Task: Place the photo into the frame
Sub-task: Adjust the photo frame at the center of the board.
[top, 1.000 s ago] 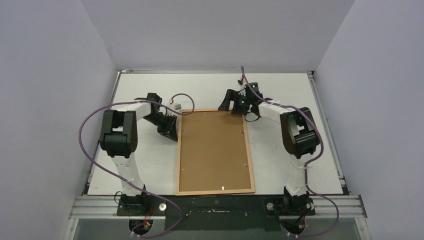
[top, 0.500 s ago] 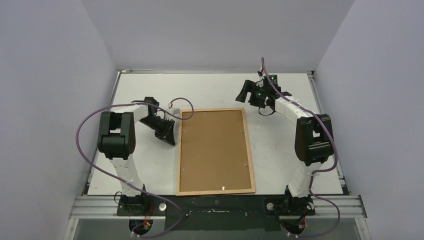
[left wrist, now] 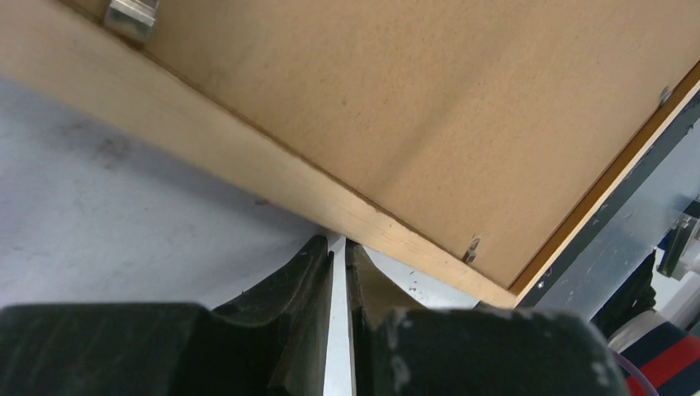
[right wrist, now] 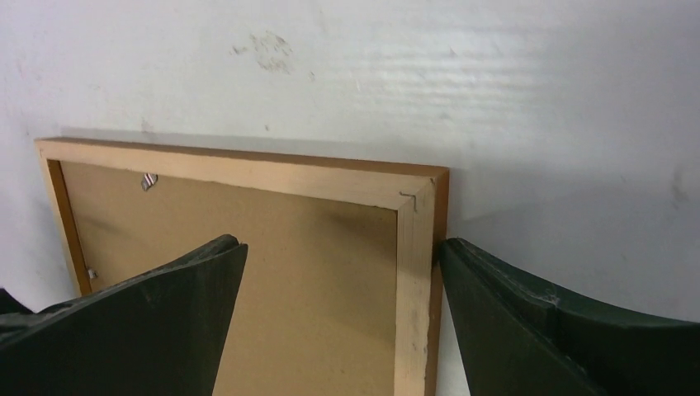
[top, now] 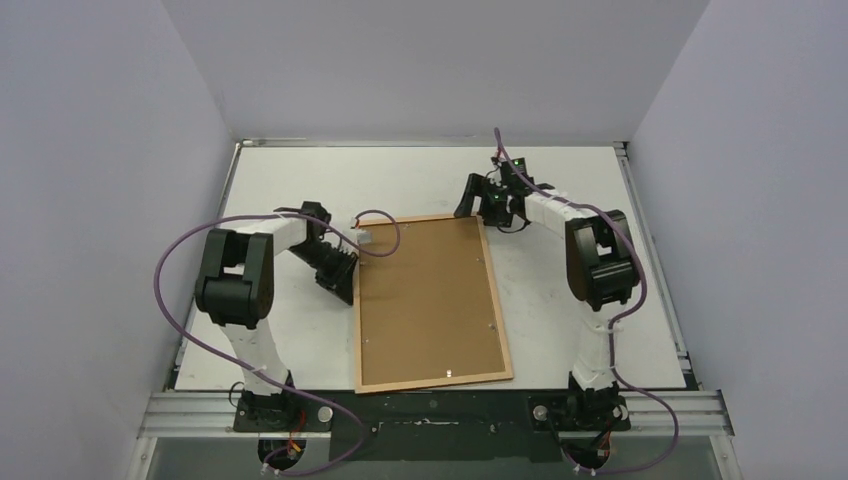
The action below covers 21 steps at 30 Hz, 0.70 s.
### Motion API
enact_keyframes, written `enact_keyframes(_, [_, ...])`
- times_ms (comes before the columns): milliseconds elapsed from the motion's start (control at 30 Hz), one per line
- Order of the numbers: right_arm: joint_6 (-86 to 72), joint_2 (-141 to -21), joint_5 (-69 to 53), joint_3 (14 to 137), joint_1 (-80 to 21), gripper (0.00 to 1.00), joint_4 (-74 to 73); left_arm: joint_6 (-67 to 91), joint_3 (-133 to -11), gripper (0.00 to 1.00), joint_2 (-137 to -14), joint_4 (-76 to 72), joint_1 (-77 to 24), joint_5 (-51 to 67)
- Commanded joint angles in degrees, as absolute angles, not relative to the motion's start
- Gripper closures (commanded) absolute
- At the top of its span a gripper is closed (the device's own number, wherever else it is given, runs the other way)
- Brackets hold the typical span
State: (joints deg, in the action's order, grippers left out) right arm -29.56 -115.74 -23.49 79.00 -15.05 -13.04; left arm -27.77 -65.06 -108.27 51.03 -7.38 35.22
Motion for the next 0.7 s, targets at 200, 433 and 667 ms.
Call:
enact_keyframes(200, [-36.28, -131.62, -27.66, 104.14, -25.11, 0.10, -11.43, -26.71, -65.52, 0.88, -107.40, 48.66, -12.34, 35.88])
enact_keyframes(433, [-40.57, -147.26, -33.09, 130.16, -32.96, 0.10, -14.05, -23.45, -67.98, 0.86, -108.86, 48.96, -16.65, 40.03])
enact_keyframes(667, [-37.26, -136.14, -26.56, 123.37, -27.11, 0.10, -12.14, -29.14, -72.90, 0.77, -105.85, 63.09, -12.27, 47.42])
